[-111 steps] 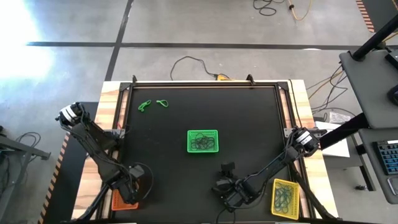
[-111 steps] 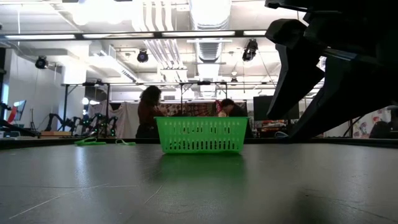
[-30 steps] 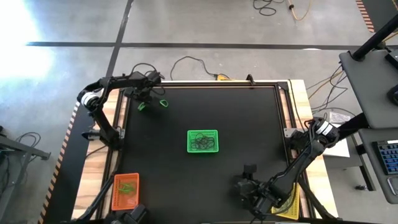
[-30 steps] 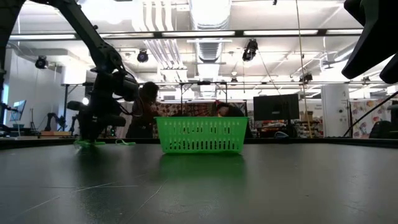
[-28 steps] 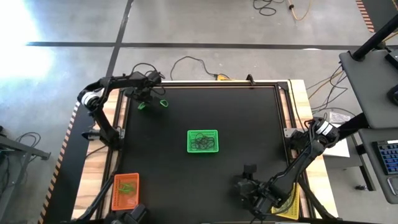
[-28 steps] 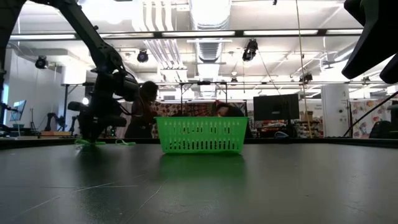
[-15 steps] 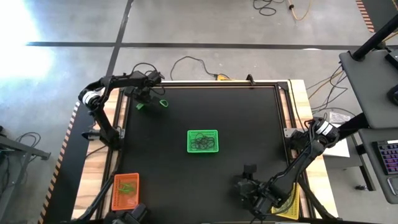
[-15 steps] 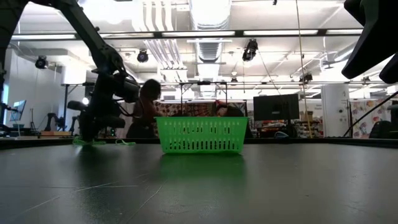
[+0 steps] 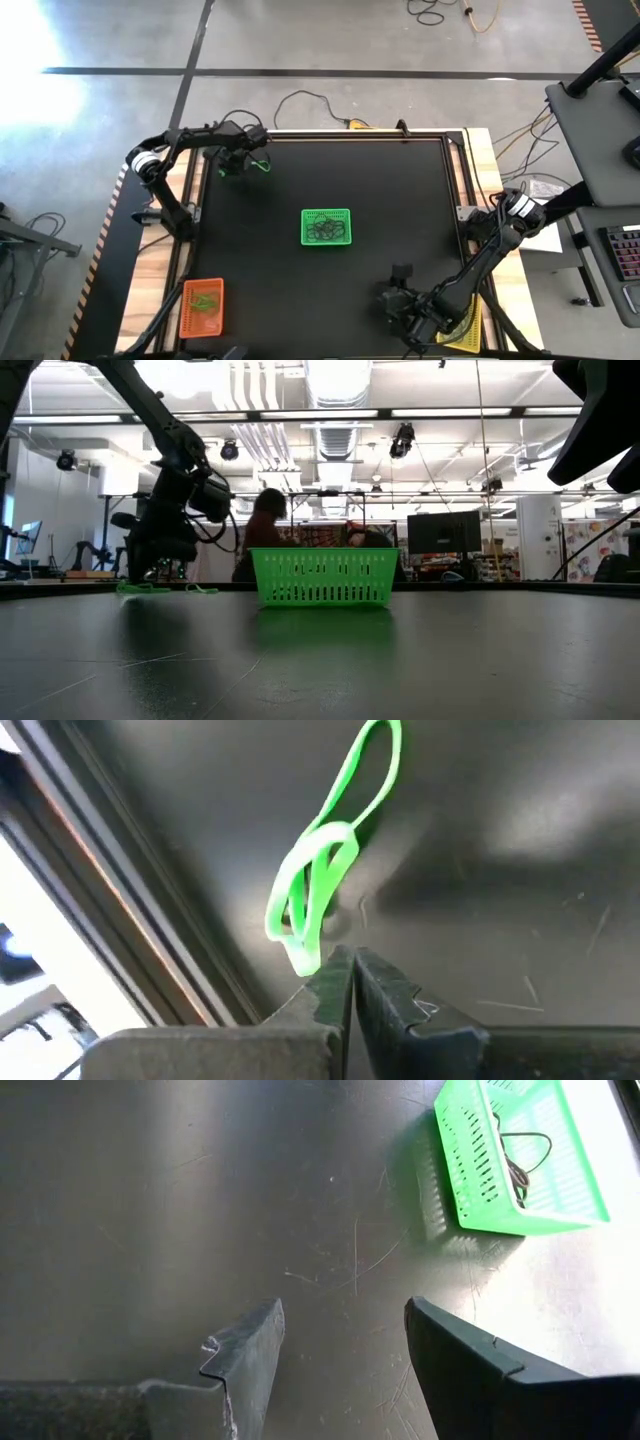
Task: Sort rubber bands into baskets
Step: Put the green rubber band into the orange basket
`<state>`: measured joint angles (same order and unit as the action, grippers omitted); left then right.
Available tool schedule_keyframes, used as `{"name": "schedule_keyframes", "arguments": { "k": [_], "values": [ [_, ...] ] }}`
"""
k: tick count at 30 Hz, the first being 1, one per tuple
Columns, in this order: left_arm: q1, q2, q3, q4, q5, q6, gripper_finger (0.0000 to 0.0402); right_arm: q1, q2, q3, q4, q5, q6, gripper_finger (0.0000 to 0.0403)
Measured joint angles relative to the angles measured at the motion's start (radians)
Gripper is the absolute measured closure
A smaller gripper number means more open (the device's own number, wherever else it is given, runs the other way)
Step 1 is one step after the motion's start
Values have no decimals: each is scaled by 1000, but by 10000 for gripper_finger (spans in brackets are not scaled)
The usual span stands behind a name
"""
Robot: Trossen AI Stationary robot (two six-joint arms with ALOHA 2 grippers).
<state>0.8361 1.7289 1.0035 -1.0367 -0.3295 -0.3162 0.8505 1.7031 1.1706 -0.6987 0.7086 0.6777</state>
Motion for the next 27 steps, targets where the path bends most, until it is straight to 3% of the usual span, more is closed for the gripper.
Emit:
{"name": "schedule_keyframes", "arguments": {
  "k": [9,17,20,27],
  "values": [
    [-12,-1,0,-45,-48,-28,394,0,0,0,0,0,0,197],
    [11,1,0,-20,-71,-134,303,0,0,0,0,0,0,197],
    [37,18,-7,-24,-35,-187,282,0,0,0,0,0,1,197],
    [64,62,-16,-25,-54,-221,298,0,0,-7,1,0,2,197]
  ]
}}
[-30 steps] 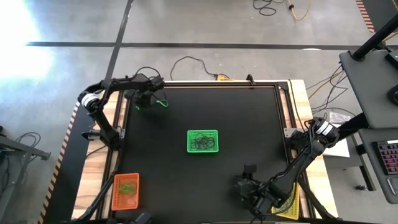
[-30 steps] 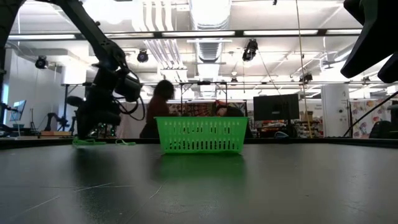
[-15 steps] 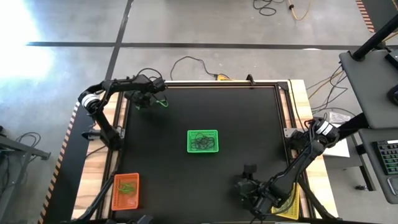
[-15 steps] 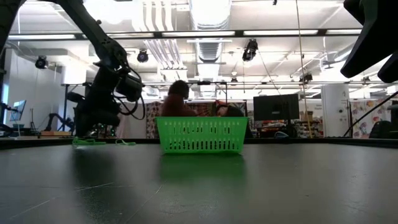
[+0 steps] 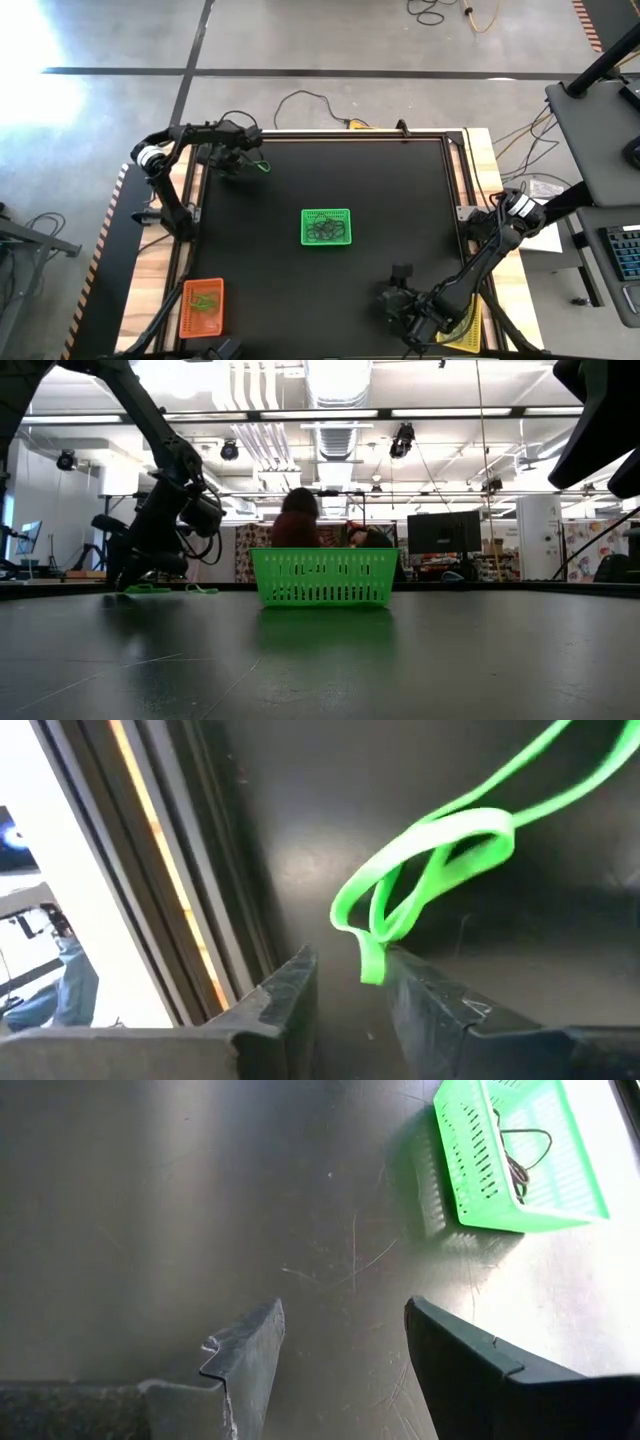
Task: Sort rubber bands into baskets
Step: Put the green rubber band into the orange basket
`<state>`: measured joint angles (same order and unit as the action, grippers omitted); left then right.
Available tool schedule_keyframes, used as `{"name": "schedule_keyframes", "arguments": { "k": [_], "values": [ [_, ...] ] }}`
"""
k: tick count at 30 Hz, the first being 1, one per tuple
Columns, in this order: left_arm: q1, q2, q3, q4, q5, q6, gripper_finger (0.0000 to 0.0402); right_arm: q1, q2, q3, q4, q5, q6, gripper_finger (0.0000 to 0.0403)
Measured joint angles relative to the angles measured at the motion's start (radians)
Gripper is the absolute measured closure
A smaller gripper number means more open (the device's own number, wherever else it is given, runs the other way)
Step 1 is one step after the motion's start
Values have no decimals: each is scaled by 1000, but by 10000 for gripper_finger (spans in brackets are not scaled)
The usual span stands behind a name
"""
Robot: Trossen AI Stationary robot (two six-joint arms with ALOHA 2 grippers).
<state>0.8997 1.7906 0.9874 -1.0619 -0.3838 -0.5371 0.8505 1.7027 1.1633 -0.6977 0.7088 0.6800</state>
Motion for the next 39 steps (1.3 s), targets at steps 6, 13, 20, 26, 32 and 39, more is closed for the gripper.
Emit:
{"name": "schedule_keyframes", "arguments": {
  "k": [6,13,20,26,32,39],
  "values": [
    [-2,0,0,42,-61,12,336,0,0,-8,0,0,0,197],
    [-2,0,0,45,-52,53,363,0,0,-9,0,0,0,197],
    [-10,0,0,27,-44,107,398,0,0,-9,0,0,0,197],
    [-103,-50,-1,-97,-45,126,401,0,0,-9,0,0,-1,197],
    [-365,-181,-1,-222,-37,9,401,0,0,-9,-1,0,0,197],
    [-887,-357,-1,-307,128,-257,402,0,0,-9,0,1,-10,197]
  ]
}}
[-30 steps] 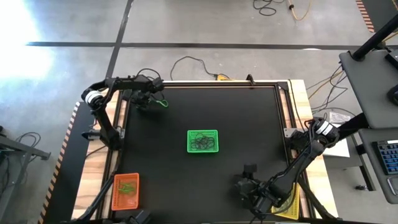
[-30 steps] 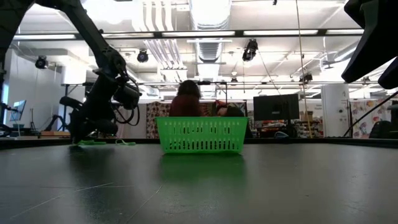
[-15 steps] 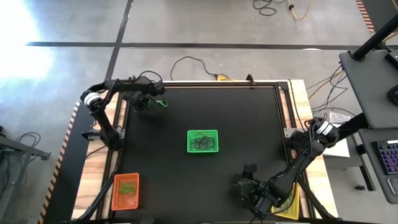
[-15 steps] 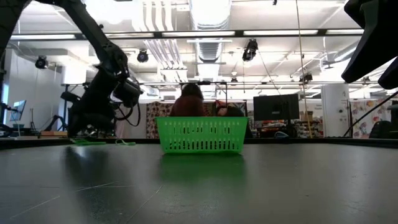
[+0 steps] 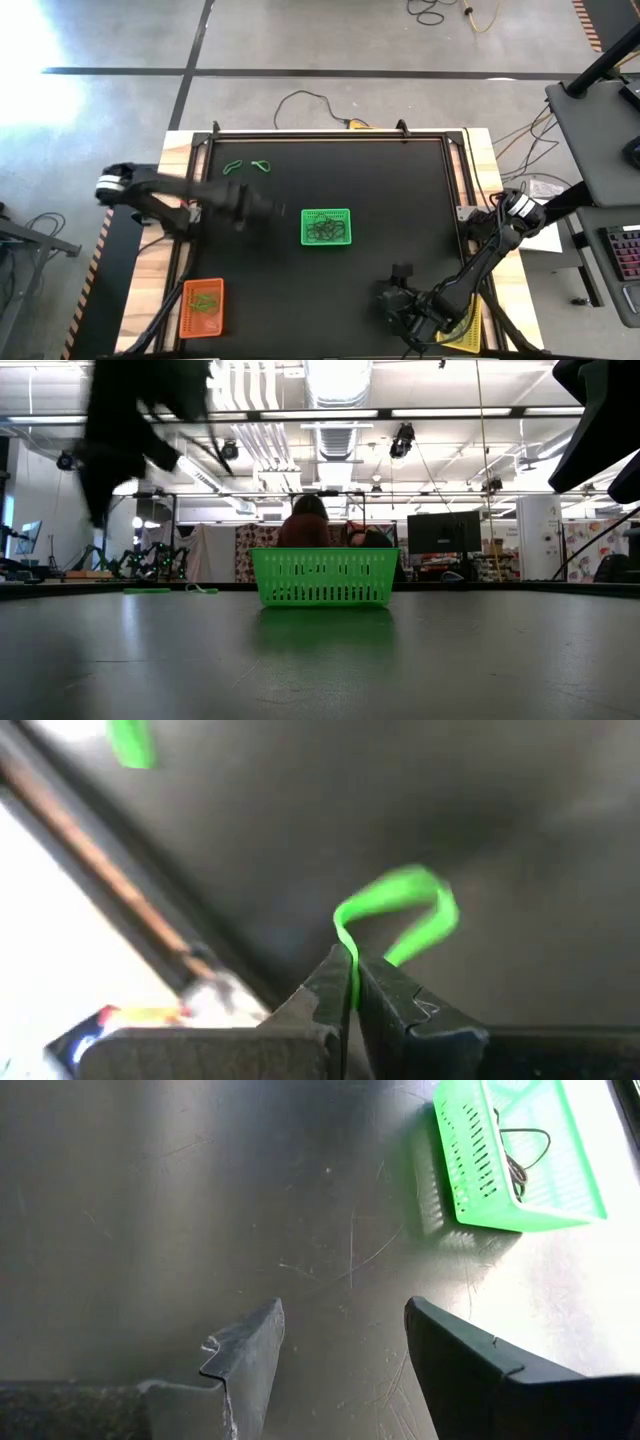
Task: Sort rubber bands into baskets
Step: Put the green rubber band into the orange basket
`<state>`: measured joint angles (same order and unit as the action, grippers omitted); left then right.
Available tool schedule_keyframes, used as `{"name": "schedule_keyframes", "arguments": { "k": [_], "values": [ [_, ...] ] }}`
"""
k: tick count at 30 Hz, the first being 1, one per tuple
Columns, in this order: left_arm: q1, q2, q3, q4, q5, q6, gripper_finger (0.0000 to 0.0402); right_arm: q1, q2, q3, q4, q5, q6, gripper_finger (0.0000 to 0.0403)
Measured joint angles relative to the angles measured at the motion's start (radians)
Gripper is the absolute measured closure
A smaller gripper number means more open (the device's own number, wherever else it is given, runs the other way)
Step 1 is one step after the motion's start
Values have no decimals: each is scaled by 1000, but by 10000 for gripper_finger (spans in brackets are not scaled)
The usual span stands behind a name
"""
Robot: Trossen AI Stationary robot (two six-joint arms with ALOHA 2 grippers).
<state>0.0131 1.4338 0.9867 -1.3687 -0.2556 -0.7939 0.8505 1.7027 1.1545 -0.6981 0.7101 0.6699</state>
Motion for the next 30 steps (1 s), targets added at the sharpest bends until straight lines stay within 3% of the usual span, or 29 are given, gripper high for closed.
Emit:
{"name": "schedule_keyframes", "arguments": {
  "k": [4,8,13,19,27,30],
  "values": [
    [-323,-64,3,7,116,-118,402,0,0,0,1,5,-16,197],
    [-644,-92,32,35,152,-260,402,-1,0,0,1,34,-24,197],
    [-885,-100,100,149,167,-599,402,-17,0,0,1,65,-58,197],
    [-1004,-62,133,209,294,-874,401,-60,0,0,3,79,-84,197],
    [-1001,28,76,274,369,-841,401,-87,0,0,7,78,-88,197],
    [-990,62,51,272,449,-829,401,-87,0,0,8,76,-92,197]
  ]
}}
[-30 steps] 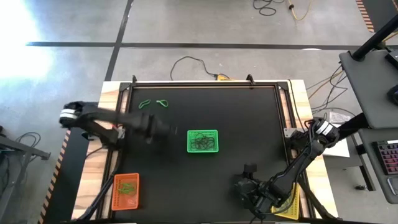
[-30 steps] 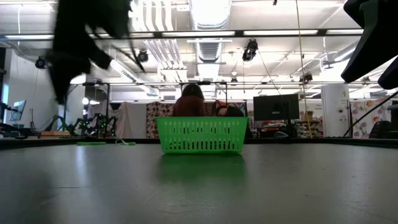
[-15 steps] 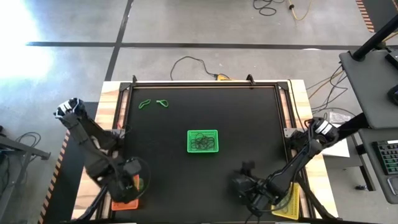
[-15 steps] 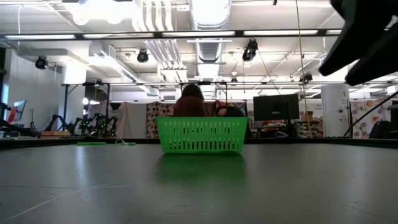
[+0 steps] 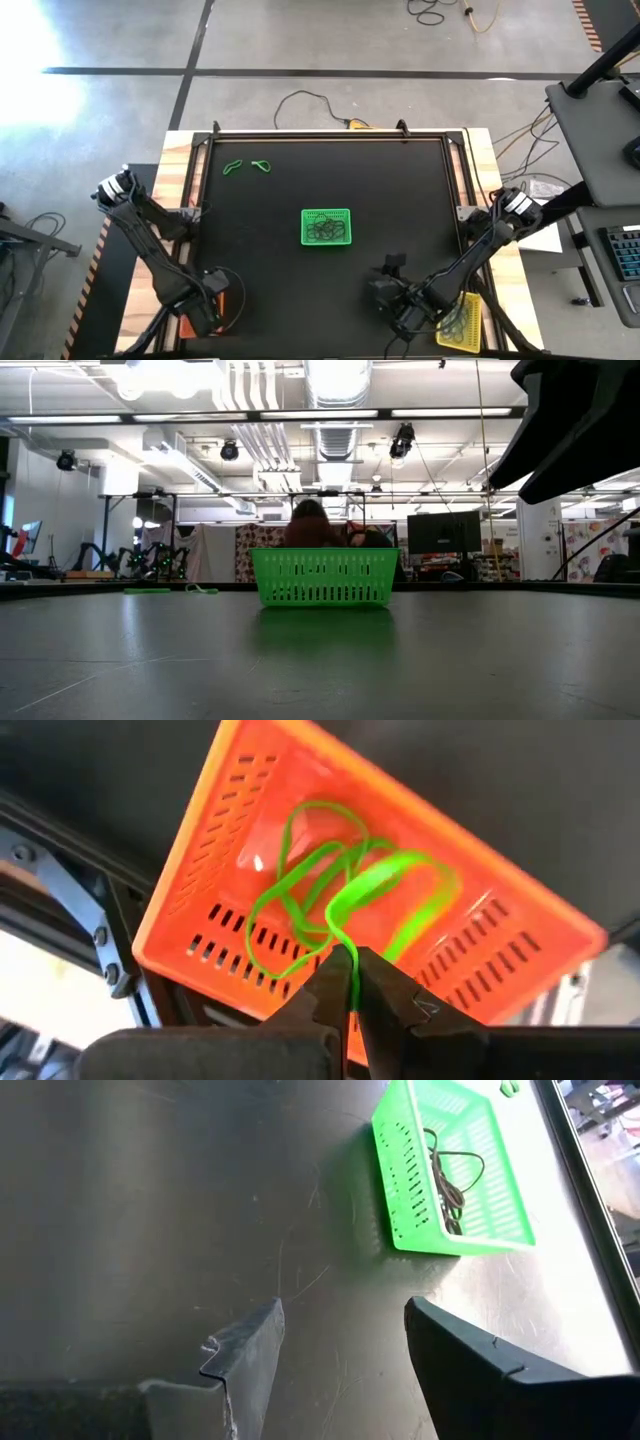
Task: Sort rubber bands into baskets
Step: Put the green rubber band into the orange basket
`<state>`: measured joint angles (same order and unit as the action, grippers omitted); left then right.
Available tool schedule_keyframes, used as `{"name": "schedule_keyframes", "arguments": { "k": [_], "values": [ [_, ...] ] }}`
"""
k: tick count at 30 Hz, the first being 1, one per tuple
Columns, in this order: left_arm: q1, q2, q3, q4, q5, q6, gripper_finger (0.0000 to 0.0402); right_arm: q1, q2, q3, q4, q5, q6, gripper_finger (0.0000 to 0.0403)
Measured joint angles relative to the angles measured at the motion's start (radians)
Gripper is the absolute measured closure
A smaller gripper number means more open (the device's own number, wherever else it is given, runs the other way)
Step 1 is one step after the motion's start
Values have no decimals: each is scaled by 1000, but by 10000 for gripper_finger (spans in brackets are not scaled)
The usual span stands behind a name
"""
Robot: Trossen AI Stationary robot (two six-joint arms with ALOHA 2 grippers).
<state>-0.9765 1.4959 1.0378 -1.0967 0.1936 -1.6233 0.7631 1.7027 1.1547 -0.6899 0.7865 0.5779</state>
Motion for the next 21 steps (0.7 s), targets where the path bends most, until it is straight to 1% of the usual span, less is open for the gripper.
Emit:
{"name": "schedule_keyframes", "arguments": {
  "k": [2,11,15,21],
  "values": [
    [4,15,-12,6,33,19,401,0,0,0,0,0,0,197],
    [24,45,-34,20,35,48,396,0,0,0,1,0,-2,197],
    [34,44,-34,20,54,52,370,0,0,0,2,0,-2,197],
    [48,28,-34,-10,121,61,312,0,0,0,5,0,-2,197]
  ]
}}
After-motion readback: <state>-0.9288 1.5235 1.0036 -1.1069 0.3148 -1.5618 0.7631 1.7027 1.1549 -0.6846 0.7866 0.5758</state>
